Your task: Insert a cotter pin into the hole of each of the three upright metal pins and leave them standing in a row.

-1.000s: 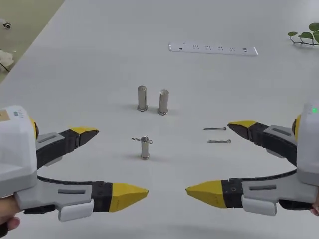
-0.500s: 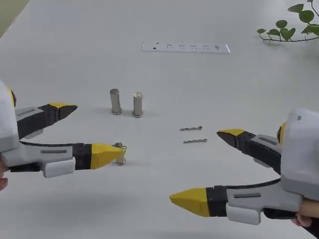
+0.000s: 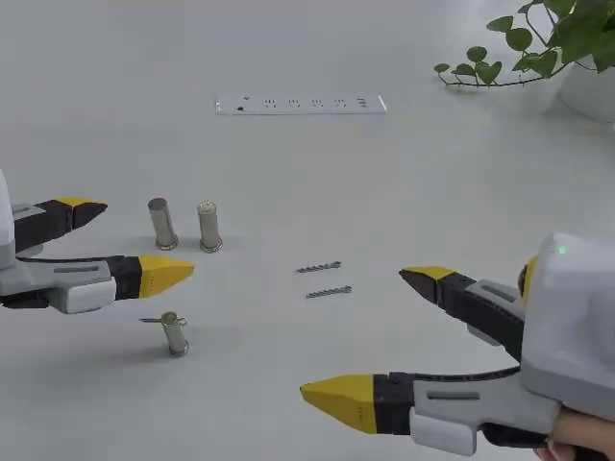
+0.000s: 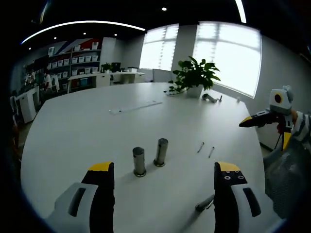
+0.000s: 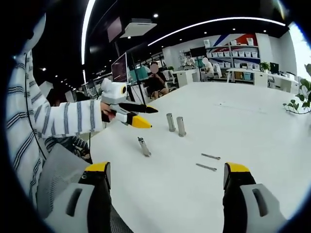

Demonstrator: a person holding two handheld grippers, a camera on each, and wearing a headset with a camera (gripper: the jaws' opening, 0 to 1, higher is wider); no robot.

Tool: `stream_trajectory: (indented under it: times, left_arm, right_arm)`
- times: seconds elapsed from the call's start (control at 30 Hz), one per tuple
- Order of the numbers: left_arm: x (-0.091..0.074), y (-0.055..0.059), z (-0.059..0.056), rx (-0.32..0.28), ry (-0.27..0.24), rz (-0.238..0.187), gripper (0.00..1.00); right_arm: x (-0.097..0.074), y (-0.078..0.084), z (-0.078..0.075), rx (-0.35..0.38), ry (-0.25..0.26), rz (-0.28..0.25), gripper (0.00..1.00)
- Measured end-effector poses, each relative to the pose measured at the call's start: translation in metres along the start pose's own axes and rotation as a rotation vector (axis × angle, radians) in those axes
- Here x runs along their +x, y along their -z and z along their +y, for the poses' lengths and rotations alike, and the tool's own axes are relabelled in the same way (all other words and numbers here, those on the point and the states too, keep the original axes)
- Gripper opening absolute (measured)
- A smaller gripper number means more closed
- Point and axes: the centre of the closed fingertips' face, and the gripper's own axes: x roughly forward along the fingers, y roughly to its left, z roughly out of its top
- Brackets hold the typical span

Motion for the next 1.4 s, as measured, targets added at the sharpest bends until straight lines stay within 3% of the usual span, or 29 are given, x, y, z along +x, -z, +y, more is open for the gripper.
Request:
stream_trajectory:
  times: [0.3, 0.67, 0.8, 0.93, 1.03, 1.1, 1.13, 1.17, 1.33, 1.37, 1.4]
  left_arm:
    - [0.028, 0.007, 0.005, 0.035, 0.024, 0.050, 0.63]
    - [0.054, 0.020, 0.023, 0.017, 0.010, 0.088, 0.42]
    - [0.055, 0.013, 0.031, -0.014, -0.001, 0.044, 0.33]
    - [0.058, 0.015, 0.039, -0.019, -0.015, 0.040, 0.27]
    - [0.059, 0.016, 0.039, -0.020, -0.004, 0.038, 0.24]
    - [0.060, 0.016, 0.035, -0.030, 0.024, 0.027, 0.14]
    - [0.060, 0.013, 0.038, -0.020, 0.010, 0.014, 0.13]
    - [0.059, 0.014, 0.032, -0.031, 0.044, 0.015, 0.11]
    - [0.059, 0.012, 0.033, -0.042, 0.025, 0.015, 0.11]
    - [0.057, 0.009, 0.035, -0.058, 0.005, 0.009, 0.10]
    - [0.056, 0.011, 0.035, -0.136, -0.005, 0.020, 0.10]
  right_arm:
    - [-0.007, 0.018, -0.003, 0.022, 0.025, 0.042, 0.95]
    - [-0.006, 0.021, -0.003, 0.044, 0.027, 0.046, 0.94]
    - [-0.005, 0.023, -0.004, 0.057, 0.029, 0.049, 0.93]
    - [-0.004, 0.023, -0.005, 0.058, 0.030, 0.053, 0.93]
    - [-0.004, 0.022, -0.006, 0.063, 0.033, 0.048, 0.93]
    - [-0.005, 0.021, -0.006, 0.065, 0.034, 0.045, 0.92]
    - [-0.005, 0.021, -0.006, 0.065, 0.033, 0.045, 0.92]
    - [-0.005, 0.022, -0.006, 0.067, 0.033, 0.047, 0.92]
    - [-0.005, 0.023, -0.007, 0.063, 0.032, 0.052, 0.92]
    - [-0.005, 0.022, -0.007, 0.064, 0.032, 0.050, 0.92]
    - [-0.004, 0.022, -0.007, 0.064, 0.032, 0.049, 0.92]
